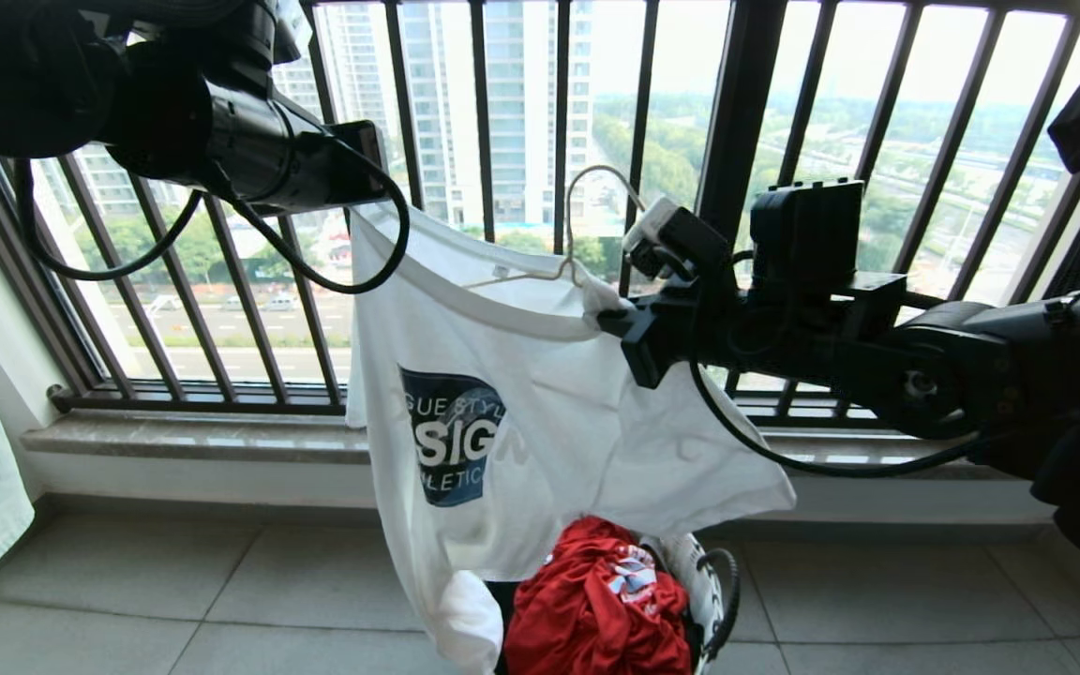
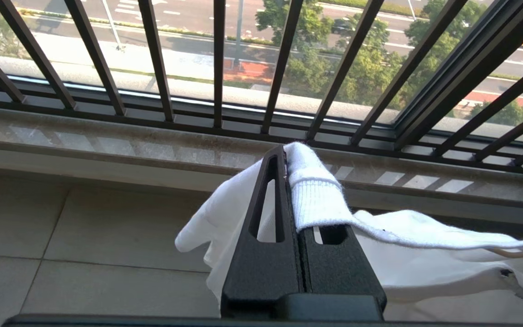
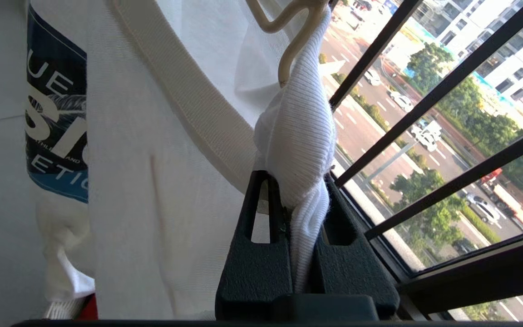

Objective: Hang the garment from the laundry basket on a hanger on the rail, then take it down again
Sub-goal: Hang the clothes on the clothes rack

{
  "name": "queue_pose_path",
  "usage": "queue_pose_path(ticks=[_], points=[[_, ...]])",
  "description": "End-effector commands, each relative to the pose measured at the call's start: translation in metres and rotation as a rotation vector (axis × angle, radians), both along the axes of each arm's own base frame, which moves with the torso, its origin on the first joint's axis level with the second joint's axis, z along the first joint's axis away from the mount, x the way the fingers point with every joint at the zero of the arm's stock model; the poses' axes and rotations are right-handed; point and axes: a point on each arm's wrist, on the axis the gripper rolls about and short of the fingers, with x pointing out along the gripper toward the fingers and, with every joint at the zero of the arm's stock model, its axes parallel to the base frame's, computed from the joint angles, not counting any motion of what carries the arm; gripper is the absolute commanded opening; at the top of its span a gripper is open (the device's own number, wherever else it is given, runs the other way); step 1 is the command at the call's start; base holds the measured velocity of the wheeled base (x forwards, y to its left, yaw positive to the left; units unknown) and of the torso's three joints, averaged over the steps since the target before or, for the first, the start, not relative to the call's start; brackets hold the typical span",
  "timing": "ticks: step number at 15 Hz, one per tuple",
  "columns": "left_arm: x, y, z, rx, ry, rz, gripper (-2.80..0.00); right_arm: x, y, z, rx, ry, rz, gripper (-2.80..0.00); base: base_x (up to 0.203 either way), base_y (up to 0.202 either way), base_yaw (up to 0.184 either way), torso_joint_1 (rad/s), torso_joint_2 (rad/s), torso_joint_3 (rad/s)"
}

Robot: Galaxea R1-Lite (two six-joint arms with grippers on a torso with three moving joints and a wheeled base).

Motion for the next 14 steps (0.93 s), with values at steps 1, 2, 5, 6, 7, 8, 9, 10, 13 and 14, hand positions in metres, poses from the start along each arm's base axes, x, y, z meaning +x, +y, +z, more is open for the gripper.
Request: queue_pose_path(ticks=[1,2,5,6,7,8,9,10,13,14], points=[[0.0,-0.002,-0.001,-0.015,0.006,0.0,-2.8,0.014,0.011,-0.009,0.01,0.019,-0.036,-2.8,0.0,0.0,0.0,0.0,0.0,0.0],[-0.001,-0.002,-0.001,-0.029,0.006,0.004,-2.8,0.016,0.013,-0.009,0.026,0.025,-0.054,-2.8,0.0,0.0,0.0,0.0,0.0,0.0],[-0.001,-0.002,-0.001,-0.061,0.008,0.012,-2.8,0.016,0.012,-0.006,0.026,0.014,-0.111,-2.8,0.0,0.0,0.0,0.0,0.0,0.0],[-0.001,-0.002,0.0,-0.081,0.003,0.017,-2.8,0.017,0.011,-0.006,0.024,0.01,-0.122,-2.8,0.0,0.0,0.0,0.0,0.0,0.0],[0.001,-0.003,0.0,-0.091,-0.005,0.02,-2.8,0.017,0.012,-0.005,0.031,-0.002,-0.124,-2.8,0.0,0.0,0.0,0.0,0.0,0.0],[0.002,-0.003,0.001,-0.098,-0.015,0.025,-2.8,0.017,0.012,-0.002,0.046,-0.033,-0.124,-2.8,0.0,0.0,0.0,0.0,0.0,0.0],[0.003,-0.002,0.0,-0.095,-0.016,0.034,-2.8,0.016,0.011,-0.002,0.049,-0.045,-0.126,-2.8,0.0,0.0,0.0,0.0,0.0,0.0],[0.004,0.001,0.001,-0.092,-0.019,0.051,-2.8,0.013,0.008,-0.001,0.047,-0.05,-0.129,-2.8,0.0,0.0,0.0,0.0,0.0,0.0],[0.009,0.012,0.004,-0.098,-0.049,0.088,-2.8,0.015,0.0,-0.003,-0.005,-0.076,-0.147,-2.8,0.0,0.0,0.0,0.0,0.0,0.0],[0.008,0.013,0.005,-0.1,-0.052,0.09,-2.8,0.016,-0.001,-0.005,-0.016,-0.075,-0.166,-2.8,0.0,0.0,0.0,0.0,0.0,0.0]])
